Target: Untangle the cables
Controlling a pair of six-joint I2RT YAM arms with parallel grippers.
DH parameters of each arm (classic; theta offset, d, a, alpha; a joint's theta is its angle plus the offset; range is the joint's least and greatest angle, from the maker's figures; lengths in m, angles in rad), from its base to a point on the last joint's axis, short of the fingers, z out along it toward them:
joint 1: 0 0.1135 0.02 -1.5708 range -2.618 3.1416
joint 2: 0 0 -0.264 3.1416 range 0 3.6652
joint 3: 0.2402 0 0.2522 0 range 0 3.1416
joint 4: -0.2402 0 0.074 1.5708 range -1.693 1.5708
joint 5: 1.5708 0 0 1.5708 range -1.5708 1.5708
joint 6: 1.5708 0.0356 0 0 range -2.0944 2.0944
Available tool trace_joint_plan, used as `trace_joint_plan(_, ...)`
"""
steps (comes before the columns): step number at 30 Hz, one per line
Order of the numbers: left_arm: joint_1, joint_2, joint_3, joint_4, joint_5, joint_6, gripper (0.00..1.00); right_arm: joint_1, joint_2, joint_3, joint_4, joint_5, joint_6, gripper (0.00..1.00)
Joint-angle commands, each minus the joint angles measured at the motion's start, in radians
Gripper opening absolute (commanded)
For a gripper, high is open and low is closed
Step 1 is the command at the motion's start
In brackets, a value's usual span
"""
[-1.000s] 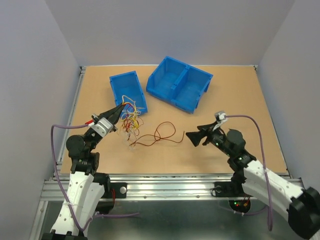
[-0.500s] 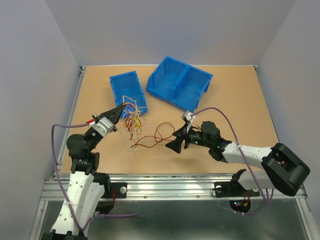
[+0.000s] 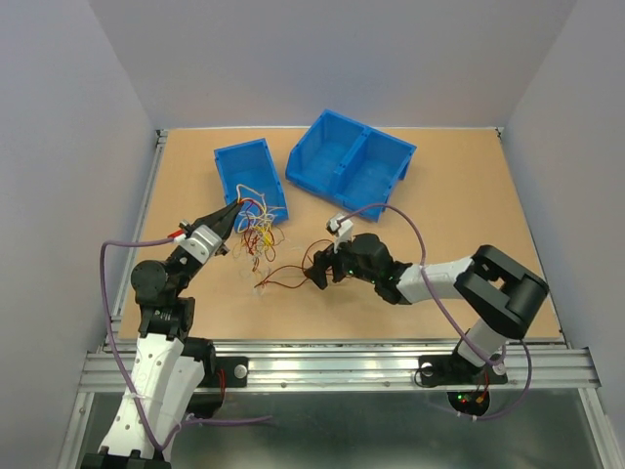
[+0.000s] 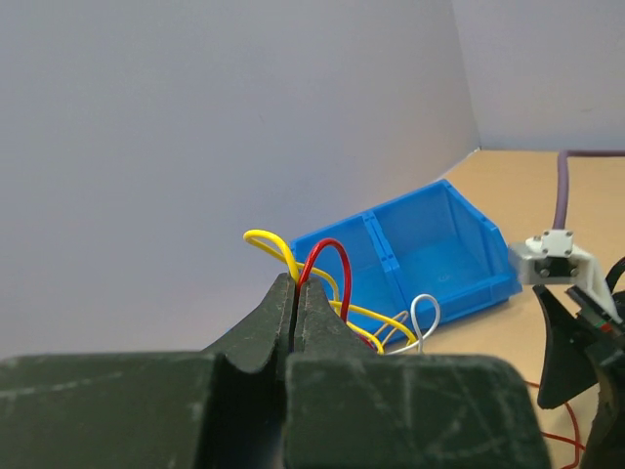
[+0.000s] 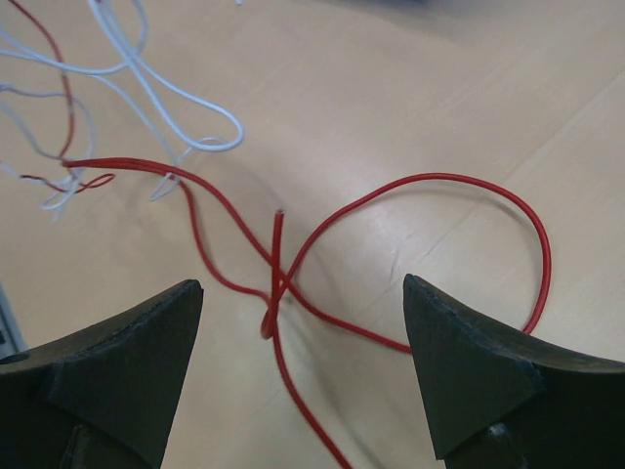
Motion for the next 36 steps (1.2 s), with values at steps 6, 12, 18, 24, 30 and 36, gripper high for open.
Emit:
trace_joint_plan(6,0.003,0.012,0.038,0.052,-0.023,0.014,0.00,0.026,0.183,0.151,0.035,0.127,-0.036,0.70)
trace_joint_plan(12,0.003,-0.007,0.024,0.069,-0.185,0.001,0.00,0.028,0.143,0.057,0.032,0.374,-0.002,0.01)
trace_joint_plan(18,0.003,-0.011,0.011,0.098,-0.322,-0.009,0.00,0.026,-0.256,-0.238,0.037,0.737,0.061,0.01)
trace_joint_plan(24,0.003,-0.004,0.018,0.106,-0.493,-0.020,0.00,0.020,-0.853,-0.554,0.024,1.075,0.124,0.01)
trace_joint_plan(30,0.008,0.055,0.047,0.104,-0.794,-0.054,0.00,0.017,-1.561,-0.675,-0.243,1.155,0.157,0.00)
trace_joint_plan(36,0.010,0.049,0.019,0.109,-0.447,-0.029,0.00,0.019,-1.381,-0.603,-0.240,1.167,0.225,0.01)
